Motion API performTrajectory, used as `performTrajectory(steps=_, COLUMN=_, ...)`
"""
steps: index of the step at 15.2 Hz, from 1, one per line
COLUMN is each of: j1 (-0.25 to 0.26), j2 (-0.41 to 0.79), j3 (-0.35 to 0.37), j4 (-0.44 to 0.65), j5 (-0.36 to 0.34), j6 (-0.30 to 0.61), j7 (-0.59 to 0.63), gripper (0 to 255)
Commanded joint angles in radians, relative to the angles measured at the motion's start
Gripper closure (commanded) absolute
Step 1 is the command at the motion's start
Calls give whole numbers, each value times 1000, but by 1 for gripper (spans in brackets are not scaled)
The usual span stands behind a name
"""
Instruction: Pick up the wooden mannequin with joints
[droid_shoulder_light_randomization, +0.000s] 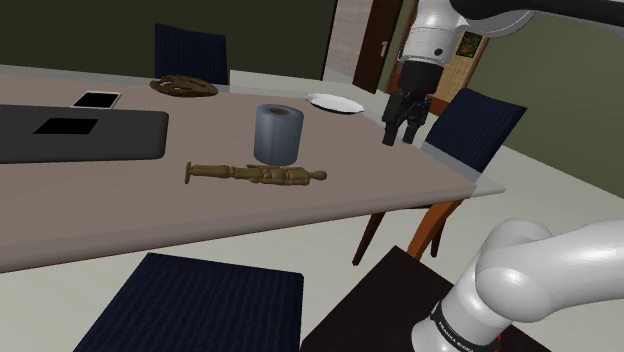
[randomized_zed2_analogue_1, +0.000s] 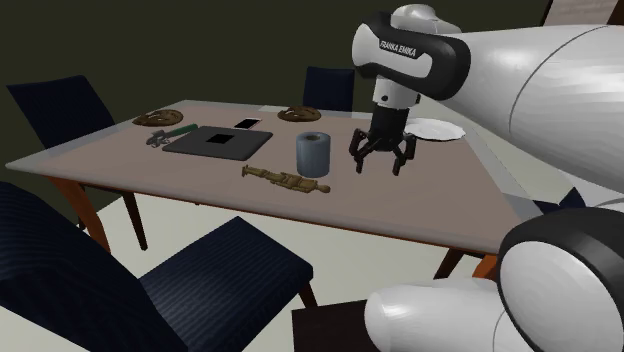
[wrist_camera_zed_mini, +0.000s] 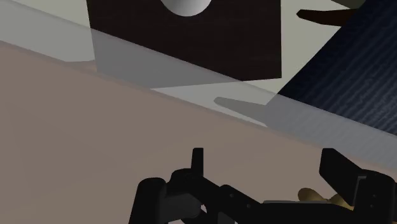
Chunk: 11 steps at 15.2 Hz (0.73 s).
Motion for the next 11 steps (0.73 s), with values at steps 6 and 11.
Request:
performTrajectory(steps=6, j1=86, j2=102, j3=35, j4=-9, j5=-1, j6=155, j7=-143, gripper=0)
performTrajectory(steps=11, j1=167, j2=203, j3=78, j4=-4, j5=-2, j6=298, j7=-279, gripper=0)
